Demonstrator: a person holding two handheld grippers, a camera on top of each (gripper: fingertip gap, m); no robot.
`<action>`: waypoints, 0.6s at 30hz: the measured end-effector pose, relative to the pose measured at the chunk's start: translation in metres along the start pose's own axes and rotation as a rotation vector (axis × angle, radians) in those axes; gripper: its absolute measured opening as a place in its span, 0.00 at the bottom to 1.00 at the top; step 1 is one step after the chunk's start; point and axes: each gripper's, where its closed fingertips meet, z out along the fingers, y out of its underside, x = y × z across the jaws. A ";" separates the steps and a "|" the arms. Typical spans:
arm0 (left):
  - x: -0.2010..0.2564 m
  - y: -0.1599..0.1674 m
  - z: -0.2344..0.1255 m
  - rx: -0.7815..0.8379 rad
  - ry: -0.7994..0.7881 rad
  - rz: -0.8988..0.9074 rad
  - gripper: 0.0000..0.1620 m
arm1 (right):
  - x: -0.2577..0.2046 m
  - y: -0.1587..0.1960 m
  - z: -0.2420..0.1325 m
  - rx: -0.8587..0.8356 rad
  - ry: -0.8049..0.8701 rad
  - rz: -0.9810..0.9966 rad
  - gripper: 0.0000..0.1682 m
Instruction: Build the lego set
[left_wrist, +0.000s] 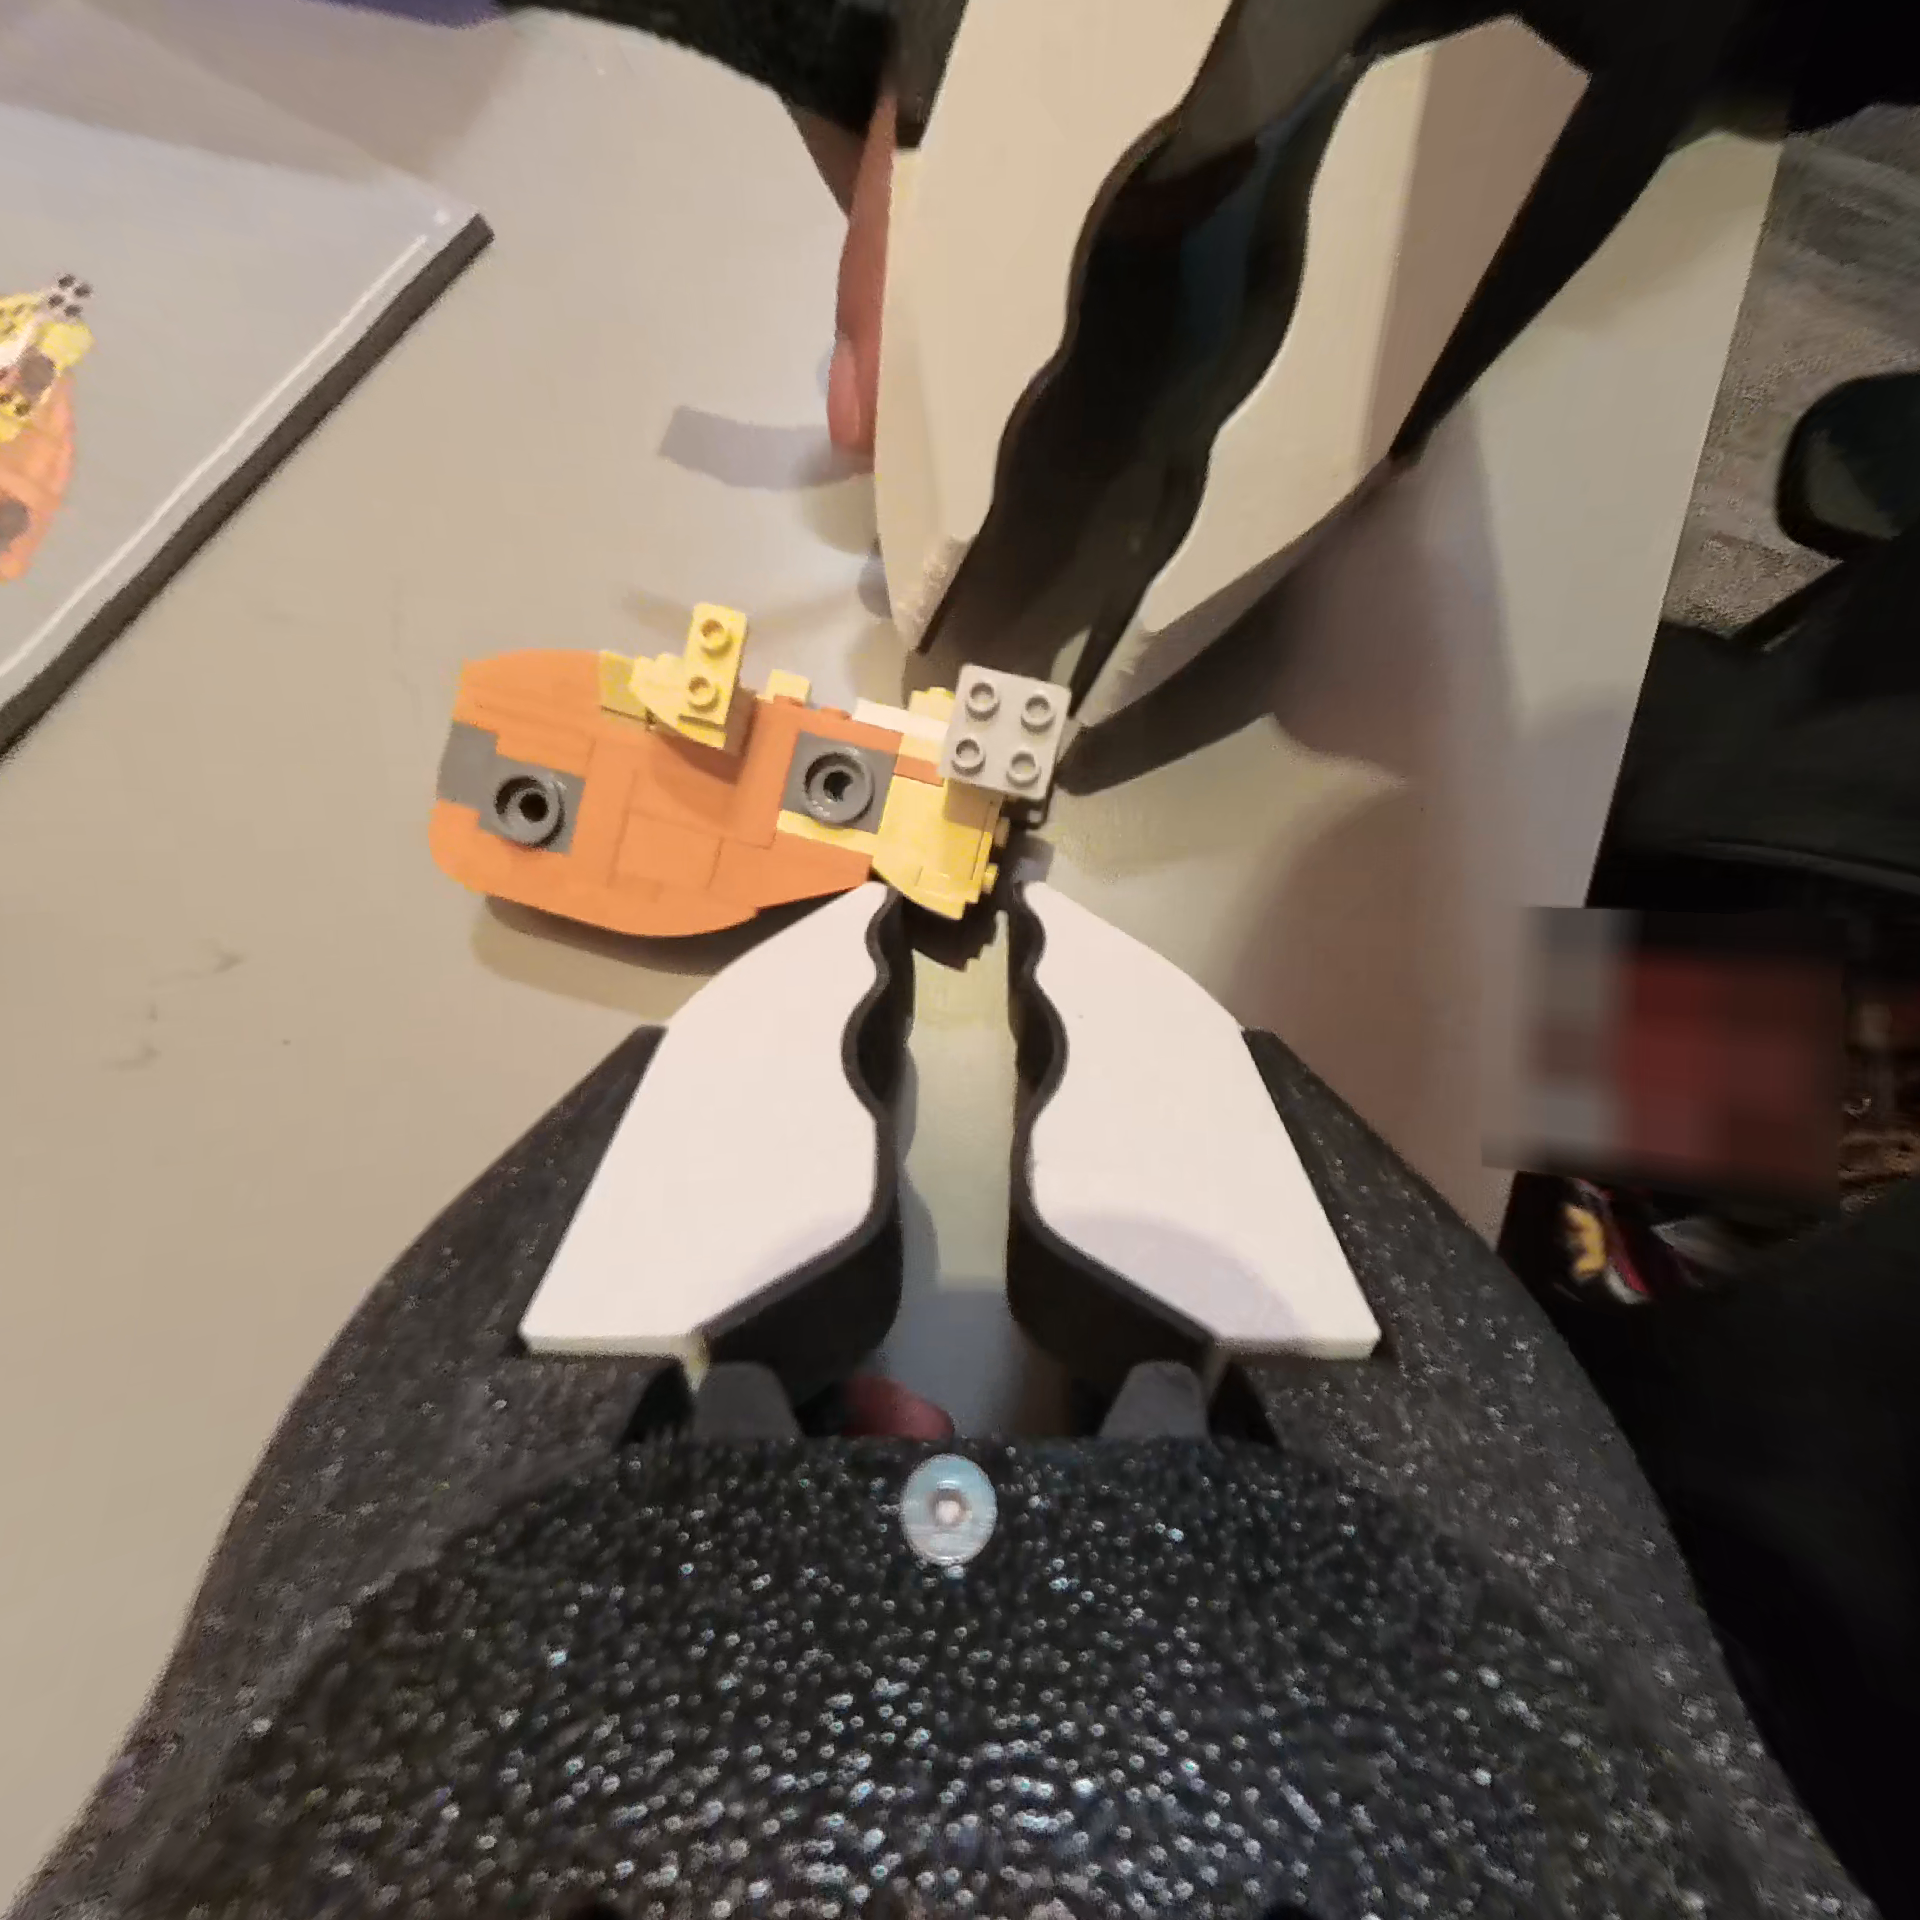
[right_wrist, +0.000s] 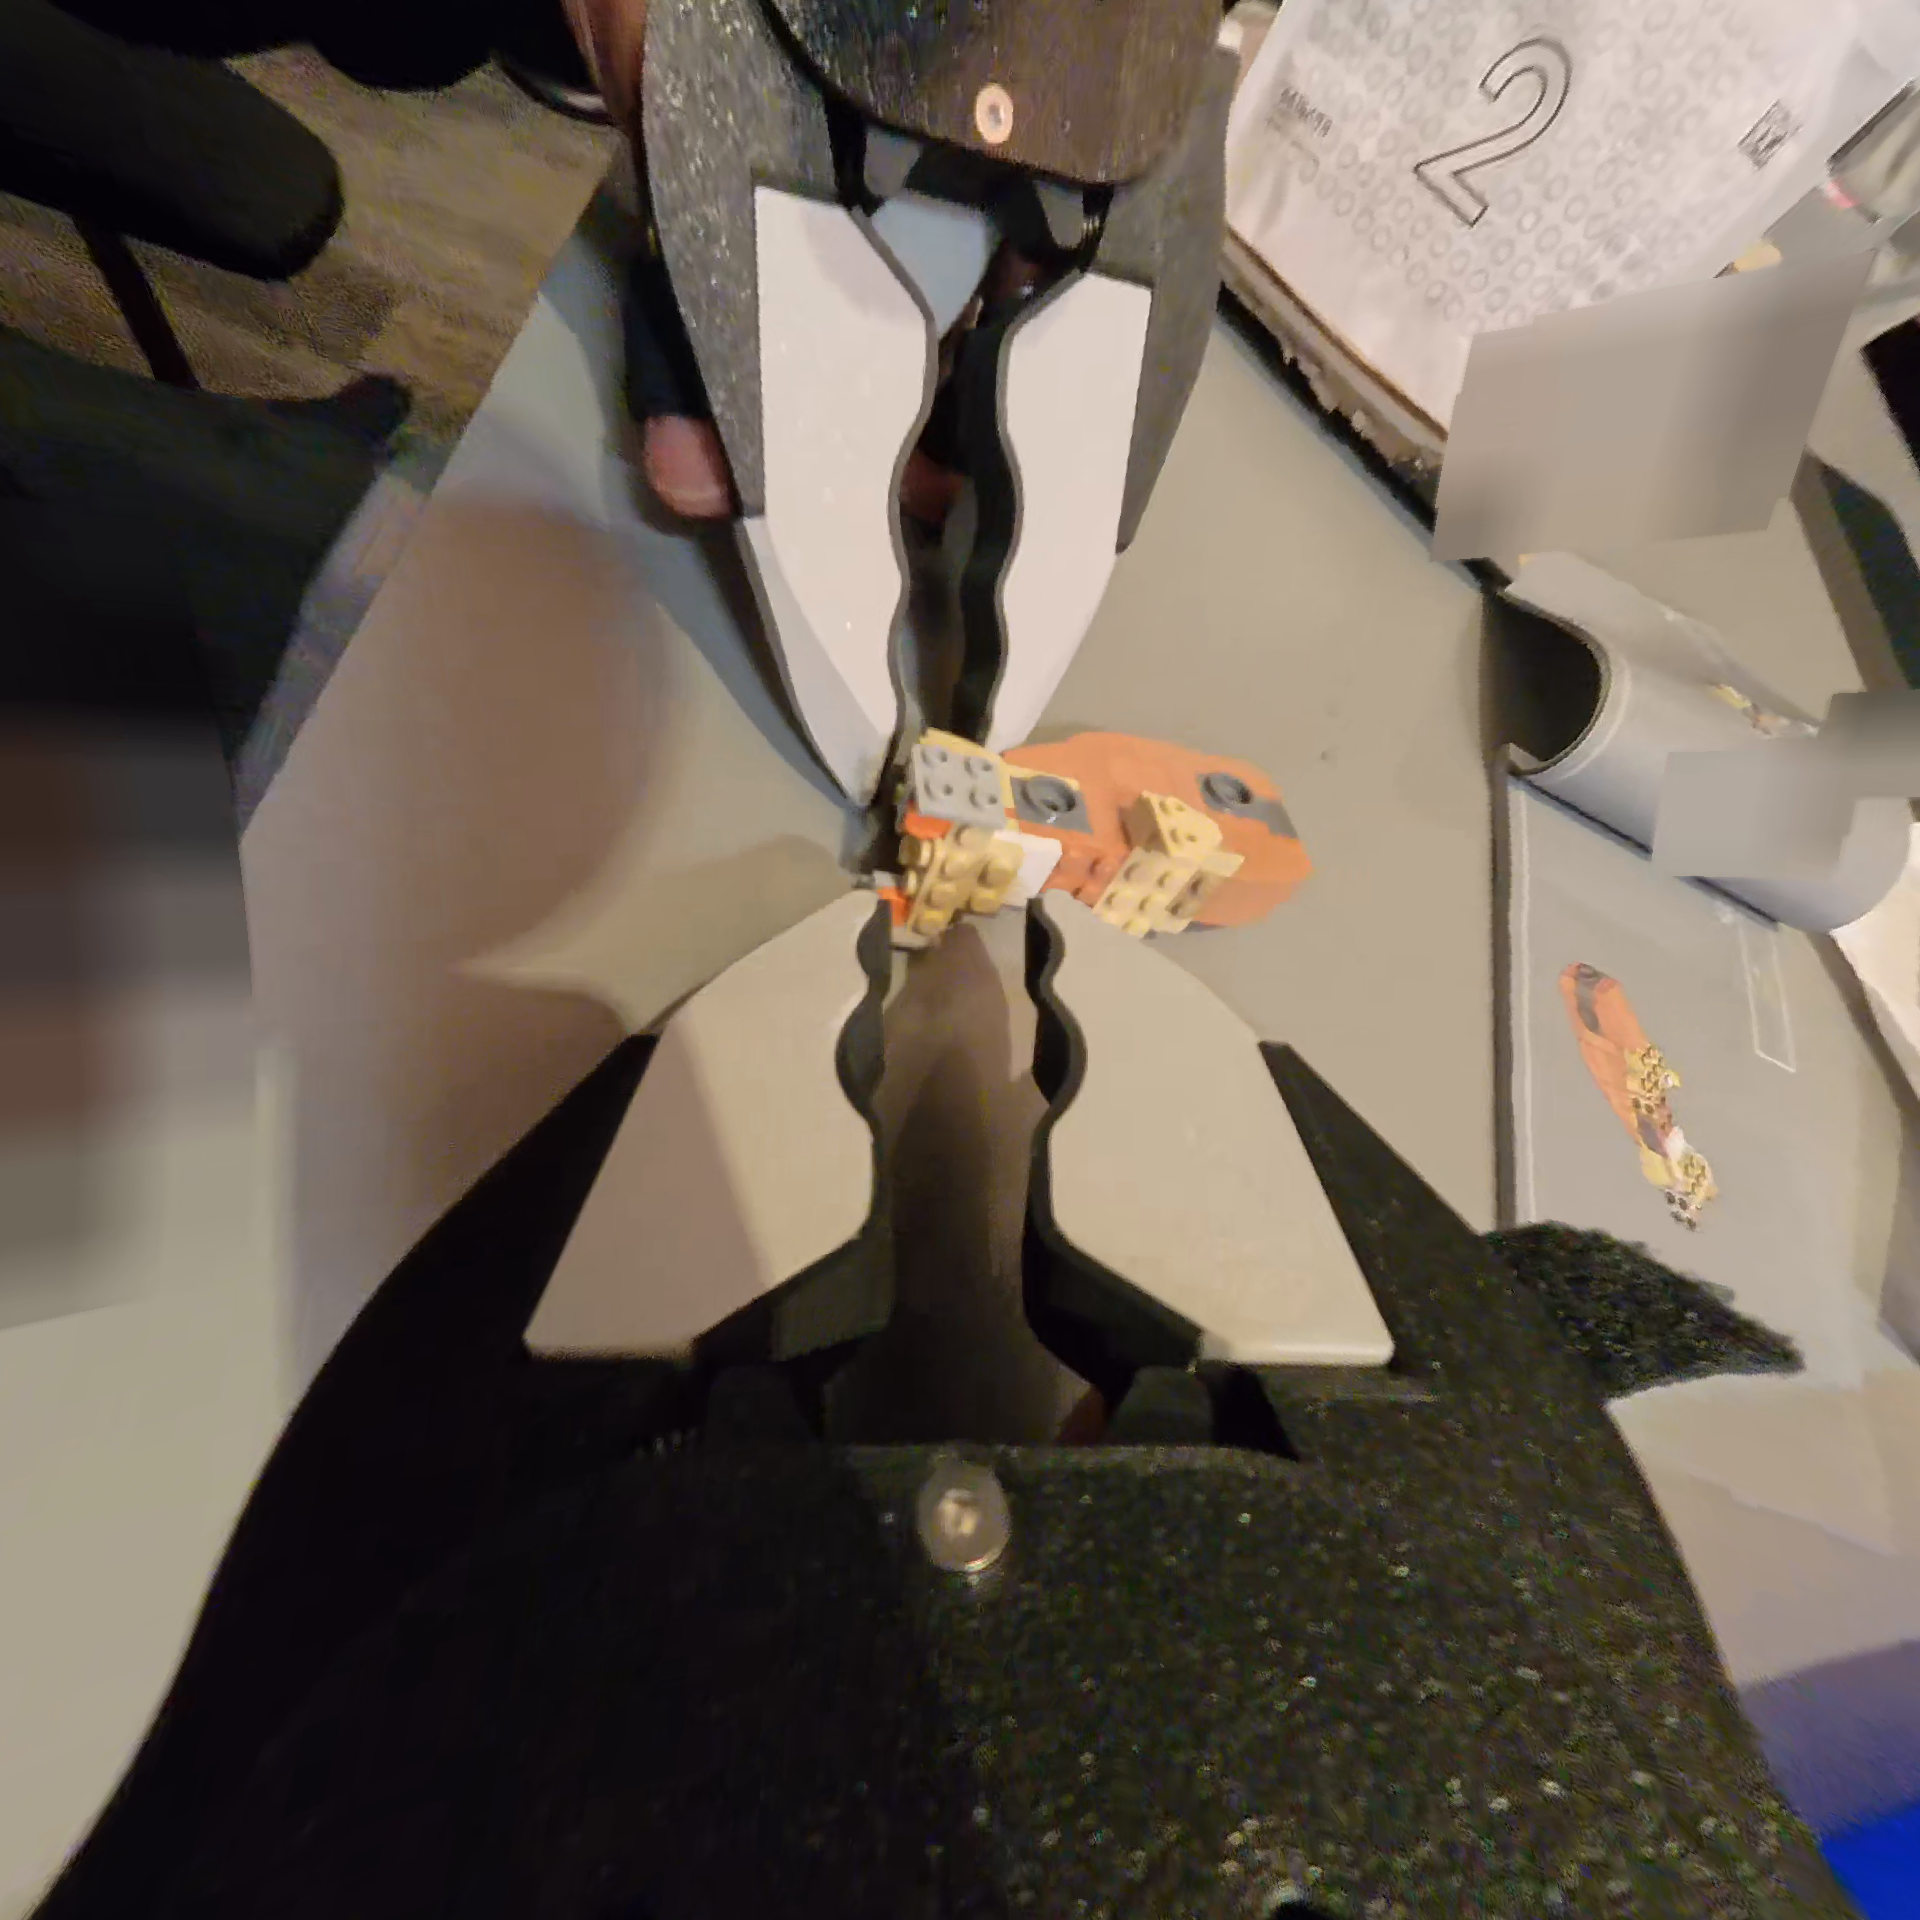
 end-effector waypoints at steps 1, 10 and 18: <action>-0.001 -0.001 0.000 0.004 0.004 0.010 0.10 | 0.001 0.001 0.000 -0.004 0.015 -0.022 0.14; -0.010 -0.008 -0.001 0.062 -0.054 0.175 0.10 | 0.009 0.014 -0.013 -0.004 0.089 -0.165 0.12; -0.011 -0.015 -0.011 0.187 -0.219 0.533 0.06 | 0.018 0.005 -0.017 0.099 0.110 -0.139 0.12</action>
